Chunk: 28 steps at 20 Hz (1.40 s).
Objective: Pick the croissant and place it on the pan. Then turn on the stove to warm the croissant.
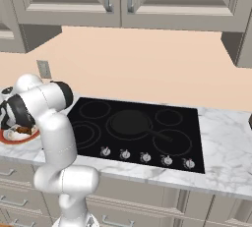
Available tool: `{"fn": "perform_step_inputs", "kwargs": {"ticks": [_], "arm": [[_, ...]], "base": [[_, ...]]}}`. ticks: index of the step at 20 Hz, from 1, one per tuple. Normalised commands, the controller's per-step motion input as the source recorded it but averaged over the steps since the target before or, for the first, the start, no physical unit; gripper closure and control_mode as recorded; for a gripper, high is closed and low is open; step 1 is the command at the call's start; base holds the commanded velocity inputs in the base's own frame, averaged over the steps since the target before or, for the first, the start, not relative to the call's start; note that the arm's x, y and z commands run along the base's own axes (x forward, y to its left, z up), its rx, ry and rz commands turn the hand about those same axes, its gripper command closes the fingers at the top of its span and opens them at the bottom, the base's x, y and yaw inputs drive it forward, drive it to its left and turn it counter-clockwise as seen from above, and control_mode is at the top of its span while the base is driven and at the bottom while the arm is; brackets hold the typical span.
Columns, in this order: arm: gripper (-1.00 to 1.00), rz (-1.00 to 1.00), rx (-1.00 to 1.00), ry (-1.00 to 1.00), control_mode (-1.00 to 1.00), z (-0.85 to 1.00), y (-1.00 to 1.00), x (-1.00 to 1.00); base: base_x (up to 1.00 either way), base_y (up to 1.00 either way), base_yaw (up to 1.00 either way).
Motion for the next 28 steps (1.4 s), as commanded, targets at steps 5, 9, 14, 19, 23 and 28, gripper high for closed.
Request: {"fn": "perform_step_inputs", "kwargs": {"ticks": [5,9,14,19,23,28], "arm": [[-1.00,0.00,0.00,0.01,-1.00,-0.25,0.00,0.08],[1.00,0.00,0.00,0.05,-1.00,-0.26,0.18,0.01],[1.00,-0.01,0.00,-0.03,-1.00,-0.08,0.10,-0.08],[1.00,-0.03,0.00,-0.29,-1.00,0.39,-0.19,-0.42],[1.00,-0.06,0.00,-0.35,-1.00,0.72,-0.59,-0.49],[1.00,-0.05,0.00,-0.35,-1.00,0.99,-0.79,-0.40]], "base": [[0.00,0.00,0.00],[0.00,0.00,0.00],[0.00,0.00,0.00],[0.00,0.00,0.00],[0.00,0.00,0.00],[0.00,0.00,0.00]]}}
